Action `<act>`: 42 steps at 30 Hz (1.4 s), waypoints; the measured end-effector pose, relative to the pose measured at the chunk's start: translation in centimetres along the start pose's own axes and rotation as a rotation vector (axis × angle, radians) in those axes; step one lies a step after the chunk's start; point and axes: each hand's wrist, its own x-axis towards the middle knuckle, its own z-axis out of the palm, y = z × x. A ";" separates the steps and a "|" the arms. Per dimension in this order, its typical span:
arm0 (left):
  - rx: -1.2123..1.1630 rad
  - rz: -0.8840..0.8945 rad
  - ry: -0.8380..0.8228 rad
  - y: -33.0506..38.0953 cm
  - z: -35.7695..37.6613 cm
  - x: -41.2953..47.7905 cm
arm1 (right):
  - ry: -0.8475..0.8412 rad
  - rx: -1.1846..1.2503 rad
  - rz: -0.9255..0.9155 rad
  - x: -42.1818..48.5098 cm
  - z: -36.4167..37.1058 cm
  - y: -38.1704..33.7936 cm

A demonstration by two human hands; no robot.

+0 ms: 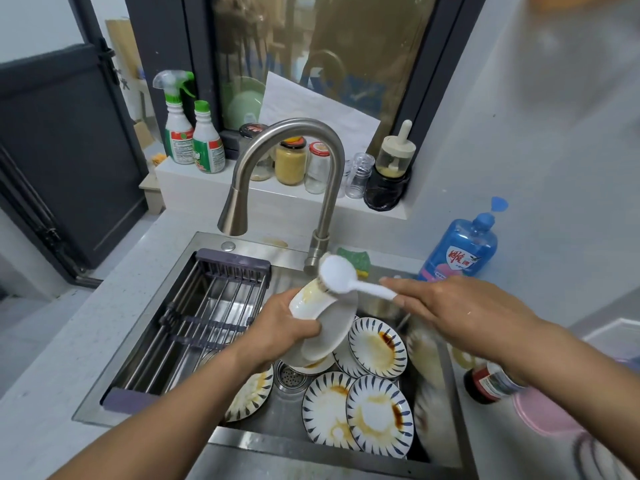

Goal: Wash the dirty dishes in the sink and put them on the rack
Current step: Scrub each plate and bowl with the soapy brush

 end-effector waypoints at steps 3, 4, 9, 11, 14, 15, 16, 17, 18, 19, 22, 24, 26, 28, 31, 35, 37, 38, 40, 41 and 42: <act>-0.024 0.017 -0.004 -0.4 -0.2 -0.5 | -0.080 0.049 0.070 0.3 -0.5 1.8; -0.026 0.019 -0.004 -0.6 -0.1 -0.5 | -0.086 0.047 0.052 0.3 -0.6 1.7; 0.012 0.007 -0.034 -0.7 0.6 -0.6 | -0.023 -0.076 -0.091 0.0 -0.9 -1.2; -0.010 0.003 0.000 -0.9 0.5 -0.7 | 0.000 -0.100 -0.070 0.1 -0.9 -1.0; -0.178 -0.052 0.071 -0.9 0.1 -0.5 | 0.003 -0.064 -0.001 0.1 -0.7 0.4; -0.230 -0.079 0.075 -0.8 0.1 -0.4 | 0.009 -0.046 0.008 0.0 -0.7 0.4; -0.273 -0.102 0.078 -0.8 0.2 -0.3 | 0.010 -0.041 0.004 -0.2 -0.6 0.1; -0.311 -0.120 0.088 -0.8 0.4 -0.3 | 0.016 -0.055 -0.025 -0.5 -0.4 -0.7; -0.343 -0.130 0.107 -0.9 0.5 -0.2 | 0.021 -0.083 -0.061 -0.8 -0.2 -1.6; -0.367 -0.132 0.126 -0.9 0.7 -0.1 | 0.022 -0.119 -0.086 -1.0 -0.1 -2.5; -0.426 -0.140 0.124 -0.8 0.8 -0.5 | 0.073 -0.135 -0.048 -1.0 -0.1 -2.7; -0.469 -0.142 0.104 -0.7 0.5 -0.9 | 0.050 -0.061 0.022 -0.6 0.2 -1.1; -0.530 -0.128 0.096 -0.5 0.1 -1.4 | -0.009 0.067 0.090 -0.3 0.8 0.5; -0.602 -0.110 0.092 -0.3 -0.2 -1.6 | -0.038 0.185 0.124 0.0 1.8 1.9; -0.721 -0.106 0.108 -0.6 -0.5 -1.5 | -0.052 0.327 0.133 -0.3 2.4 2.9; -0.814 -0.110 0.120 -0.9 -1.1 -1.4 | -0.063 0.458 0.133 -1.3 2.0 2.2; -0.745 -0.101 0.075 -0.6 -1.4 -1.6 | -0.004 0.598 0.169 -1.2 2.0 2.1; -0.698 -0.101 0.043 -0.4 -1.4 -1.8 | 0.037 0.691 0.203 -1.0 2.0 1.9; -0.631 -0.105 -0.032 0.0 -1.3 -2.1 | 0.117 0.853 0.251 -0.3 2.0 1.2; -0.620 -0.108 -0.068 0.2 -1.1 -2.3 | 0.128 0.911 0.262 0.1 1.8 0.7; -0.615 -0.105 -0.100 0.5 -0.9 -2.4 | 0.116 0.956 0.271 0.5 1.6 0.1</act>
